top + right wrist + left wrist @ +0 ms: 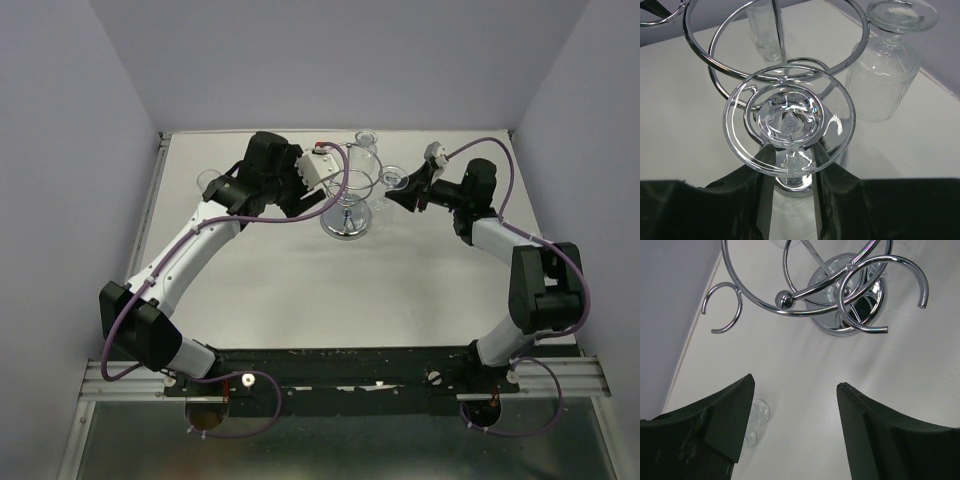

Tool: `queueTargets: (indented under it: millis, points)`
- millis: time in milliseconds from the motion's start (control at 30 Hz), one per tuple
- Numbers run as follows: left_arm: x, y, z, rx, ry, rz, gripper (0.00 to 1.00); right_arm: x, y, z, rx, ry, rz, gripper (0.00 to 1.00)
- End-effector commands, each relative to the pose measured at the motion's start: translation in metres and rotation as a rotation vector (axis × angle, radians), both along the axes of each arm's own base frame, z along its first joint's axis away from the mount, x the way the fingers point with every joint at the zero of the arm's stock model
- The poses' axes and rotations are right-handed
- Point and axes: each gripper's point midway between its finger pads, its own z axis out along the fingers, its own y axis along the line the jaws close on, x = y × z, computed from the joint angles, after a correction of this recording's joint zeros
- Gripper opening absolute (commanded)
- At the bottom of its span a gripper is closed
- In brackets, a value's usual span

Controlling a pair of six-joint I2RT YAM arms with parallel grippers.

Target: Take the wine glass off the wine glass rack

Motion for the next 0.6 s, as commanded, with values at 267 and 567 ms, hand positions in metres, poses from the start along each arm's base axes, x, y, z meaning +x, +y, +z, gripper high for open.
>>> queueTargets:
  millis: [267,567]
  points:
    - [-0.0058,-0.0008,0.0073,-0.020,-0.028,-0.003,0.82,-0.0101,-0.0019,-0.0014,0.026,0.021,-0.052,0.20]
    - [-0.0016,-0.0040,0.0059,-0.019,-0.021,-0.004,0.82,-0.0069,0.0000,0.0017,0.037,0.009,-0.049,0.32]
